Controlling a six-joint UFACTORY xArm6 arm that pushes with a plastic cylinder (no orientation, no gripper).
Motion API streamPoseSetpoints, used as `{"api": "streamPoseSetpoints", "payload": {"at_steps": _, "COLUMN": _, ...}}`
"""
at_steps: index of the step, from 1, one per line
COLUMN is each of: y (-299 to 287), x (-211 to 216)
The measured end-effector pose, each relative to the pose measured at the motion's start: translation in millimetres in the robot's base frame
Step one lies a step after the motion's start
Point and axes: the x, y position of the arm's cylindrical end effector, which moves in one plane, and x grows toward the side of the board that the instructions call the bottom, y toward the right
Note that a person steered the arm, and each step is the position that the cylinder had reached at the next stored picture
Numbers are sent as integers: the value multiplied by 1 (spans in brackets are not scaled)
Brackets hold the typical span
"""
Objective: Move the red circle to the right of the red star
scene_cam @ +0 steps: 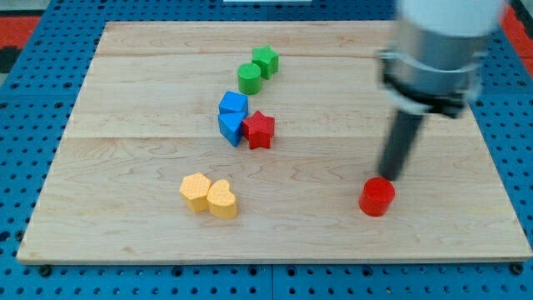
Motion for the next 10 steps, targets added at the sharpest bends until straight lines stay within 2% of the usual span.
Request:
{"api": "streamPoseSetpoints", "payload": {"at_steps": 1, "y": 33, "x": 42}}
{"api": "streamPoseSetpoints", "payload": {"at_steps": 2, "y": 3, "x": 80}}
{"api": "streamPoseSetpoints", "payload": {"at_steps": 3, "y": -33, "x": 58}}
{"api": "streamPoseSetpoints", "payload": {"at_steps": 4, "y": -38, "x": 1}}
{"api": "streamPoseSetpoints", "payload": {"at_steps": 5, "y": -61, "x": -12}}
{"api": "streamPoseSetpoints", "payload": {"at_steps": 6, "y": -27, "x": 43}}
{"api": "streamPoseSetpoints", "payload": {"at_steps": 7, "y": -35, "x": 82}}
{"api": "streamPoseSetpoints", "payload": {"at_steps": 8, "y": -75, "x": 50}}
{"api": "streamPoseSetpoints", "payload": {"at_steps": 9, "y": -123, "x": -1}}
{"api": "streamPoseSetpoints", "payload": {"at_steps": 10, "y": -155, "x": -26}}
